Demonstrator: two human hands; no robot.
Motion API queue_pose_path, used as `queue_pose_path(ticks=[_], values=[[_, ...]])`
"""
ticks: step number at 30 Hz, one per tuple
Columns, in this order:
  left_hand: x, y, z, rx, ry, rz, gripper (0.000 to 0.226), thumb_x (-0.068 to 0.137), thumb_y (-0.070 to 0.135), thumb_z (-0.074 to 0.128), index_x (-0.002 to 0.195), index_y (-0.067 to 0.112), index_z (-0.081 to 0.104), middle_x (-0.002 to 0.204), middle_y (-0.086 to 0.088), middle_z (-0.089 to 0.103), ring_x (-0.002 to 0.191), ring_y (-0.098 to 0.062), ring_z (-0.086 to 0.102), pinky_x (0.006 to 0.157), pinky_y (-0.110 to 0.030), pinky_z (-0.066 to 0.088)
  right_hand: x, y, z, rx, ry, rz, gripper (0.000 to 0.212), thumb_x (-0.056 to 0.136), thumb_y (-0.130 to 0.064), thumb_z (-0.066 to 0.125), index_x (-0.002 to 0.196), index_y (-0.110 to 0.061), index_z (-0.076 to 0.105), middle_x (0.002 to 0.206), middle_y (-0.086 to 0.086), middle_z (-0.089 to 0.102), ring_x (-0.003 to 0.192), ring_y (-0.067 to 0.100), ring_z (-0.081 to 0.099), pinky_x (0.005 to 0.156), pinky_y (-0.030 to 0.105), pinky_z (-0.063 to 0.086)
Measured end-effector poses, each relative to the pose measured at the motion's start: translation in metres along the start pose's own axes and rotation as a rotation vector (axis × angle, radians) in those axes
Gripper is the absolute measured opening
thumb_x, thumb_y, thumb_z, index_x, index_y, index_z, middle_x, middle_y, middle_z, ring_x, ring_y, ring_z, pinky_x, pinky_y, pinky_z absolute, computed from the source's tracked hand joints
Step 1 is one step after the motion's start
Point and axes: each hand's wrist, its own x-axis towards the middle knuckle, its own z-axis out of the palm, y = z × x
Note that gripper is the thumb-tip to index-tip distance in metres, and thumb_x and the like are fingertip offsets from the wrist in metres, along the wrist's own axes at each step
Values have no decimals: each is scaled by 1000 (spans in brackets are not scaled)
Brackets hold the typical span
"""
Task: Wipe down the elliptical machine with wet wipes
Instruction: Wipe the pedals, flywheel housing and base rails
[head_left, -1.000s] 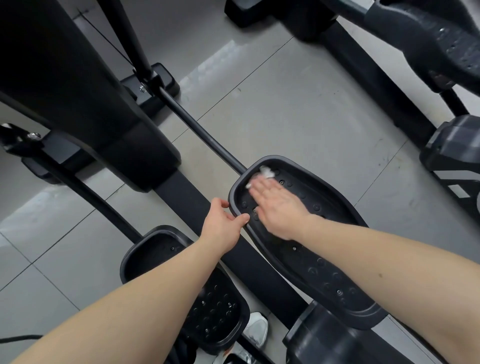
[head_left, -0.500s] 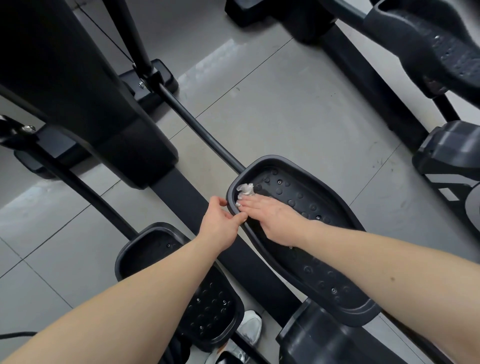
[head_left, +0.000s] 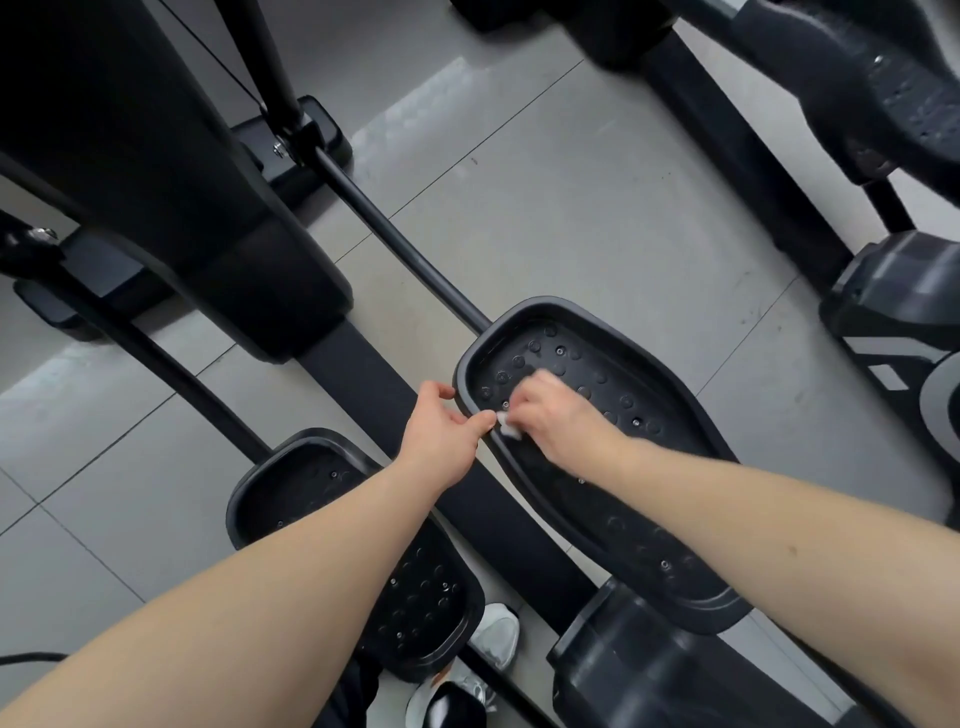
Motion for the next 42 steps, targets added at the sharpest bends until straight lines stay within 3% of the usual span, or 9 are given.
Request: queue_pose_path(ticks=[3,8,17,20,22,26,32,39,42], values=[[-2,1,-1,-5,-4,10,56,89,37,77,130,21,43,96,-7,70,87,-19,71,77,-34,57,43,-8,5,25,9,107,8,92,-5,71,91,-6,78,93,9,62,89,27,55,83,38,53],[-6,1,0,-38,-5,18,57,92,35,74,134,18,41,93,-6,68,85,-18,71,71,-27,54,26,-14,11,-4,-83,107,11,92,0,67,92,-5,77,96,9,62,89,26,54,82,44,56],[-10,2,5,-85,49,-36,45,99,31,62,139,19,46,96,-5,66,73,-10,65,61,-23,44,-73,-7,-2,-23,-214,-55,15,88,0,71,88,-15,73,94,-1,57,86,20,52,78,27,51],[-9,4,4,-78,62,-34,39,100,24,58,138,17,50,93,-2,64,79,-17,69,59,-20,44,-57,-5,-7,-116,-330,-117,10,94,-14,69,86,-16,73,93,0,57,87,21,51,73,38,56],[-8,5,3,-75,79,-32,34,100,20,57,134,15,52,90,0,62,87,-21,71,59,-20,44,-26,-4,-15,-143,-277,-50,13,94,-13,68,83,-12,74,90,7,61,86,27,56,74,42,56],[-7,9,3,-58,119,-1,33,99,20,57,132,17,52,92,3,64,84,-19,69,65,-25,48,38,6,-23,-91,26,150,19,97,-17,68,80,-14,76,90,2,60,91,23,52,63,29,39],[-14,12,8,123,224,132,39,97,23,59,134,18,51,129,3,50,107,-18,60,91,-29,46,11,6,-2,-24,-59,94,9,93,-7,71,90,-11,78,89,4,59,90,24,51,78,31,49],[-20,11,19,402,250,386,34,93,13,60,126,16,61,132,3,48,123,-17,39,106,-33,39,-80,11,-9,-89,-183,1,17,89,-5,75,88,-22,72,87,-3,54,83,18,50,71,23,50],[-19,11,21,496,243,420,29,92,13,59,120,18,65,131,3,50,121,-18,38,106,-39,38,-53,14,-14,-123,-175,103,18,91,-7,71,85,-24,70,90,-2,54,89,20,53,65,39,57]])
